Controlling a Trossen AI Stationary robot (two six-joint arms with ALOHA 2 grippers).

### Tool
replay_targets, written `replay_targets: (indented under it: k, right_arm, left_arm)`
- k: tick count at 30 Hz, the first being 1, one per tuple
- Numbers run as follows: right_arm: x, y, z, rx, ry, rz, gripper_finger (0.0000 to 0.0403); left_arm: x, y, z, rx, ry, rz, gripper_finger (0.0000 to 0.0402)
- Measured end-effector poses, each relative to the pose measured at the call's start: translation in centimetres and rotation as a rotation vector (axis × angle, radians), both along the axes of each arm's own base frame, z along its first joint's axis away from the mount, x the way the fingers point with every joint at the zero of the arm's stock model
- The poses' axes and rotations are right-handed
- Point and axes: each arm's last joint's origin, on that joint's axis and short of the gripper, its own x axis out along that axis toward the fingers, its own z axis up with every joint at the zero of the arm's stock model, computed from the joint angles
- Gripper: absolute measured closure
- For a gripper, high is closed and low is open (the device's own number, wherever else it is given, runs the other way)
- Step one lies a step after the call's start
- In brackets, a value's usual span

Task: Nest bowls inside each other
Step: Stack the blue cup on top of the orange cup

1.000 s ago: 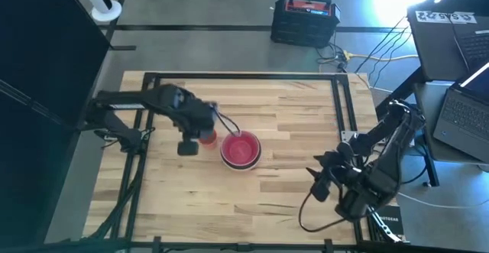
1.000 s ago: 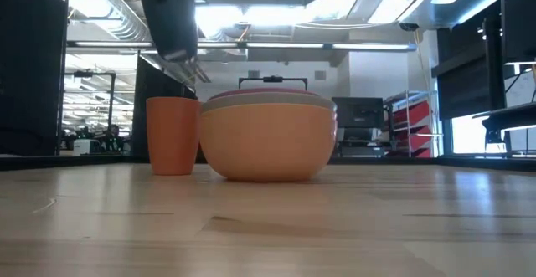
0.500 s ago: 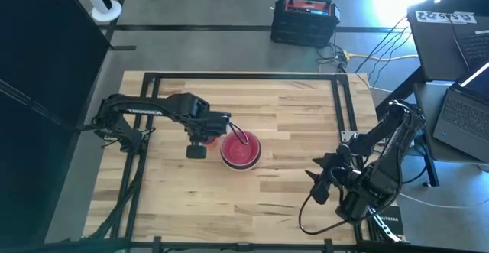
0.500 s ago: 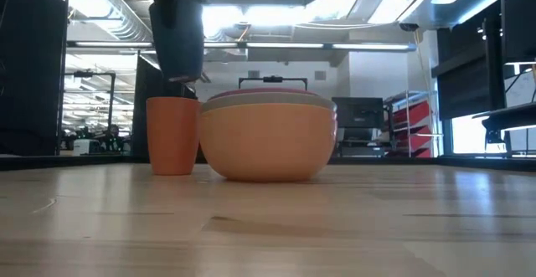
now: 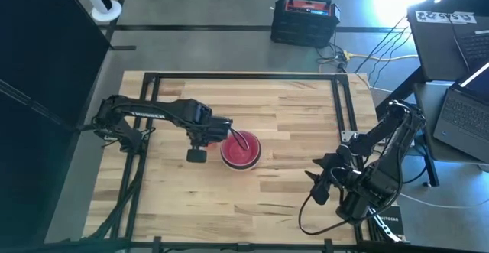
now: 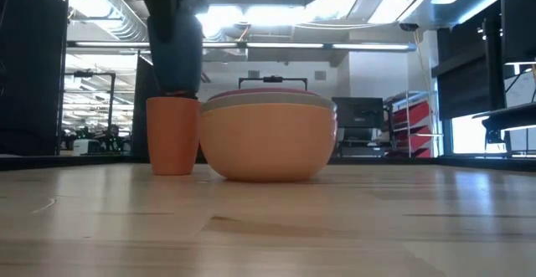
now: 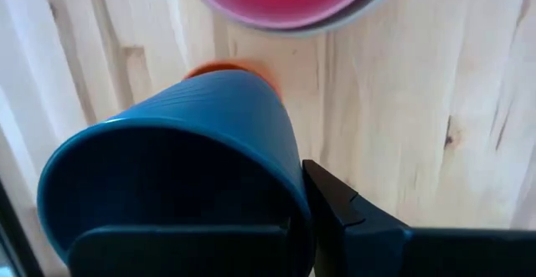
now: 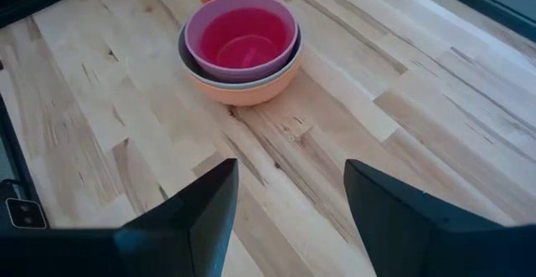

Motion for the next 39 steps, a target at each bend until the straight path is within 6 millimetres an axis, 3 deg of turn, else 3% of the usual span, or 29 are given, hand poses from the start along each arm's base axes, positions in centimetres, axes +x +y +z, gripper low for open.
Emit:
replay_targets:
  k: [10,31,39]
  right_arm:
    - [0.0,0.0,0.0,0.0,0.001,-0.001,0.0198]
    - [0.0,0.0,0.0,0.004,0.01,0.0,0.0198]
    - [0.0,0.0,0.0,0.003,0.011,0.0,0.0198]
  left_arm:
    - [0.1,0.1,-1.6,-0.001,0.026,-0.002,0.0401]
    - [0.3,0.8,-1.6,-0.041,0.009,0.021,0.0396]
    - [0.4,1.4,-1.6,-0.042,0.004,0.032,0.034]
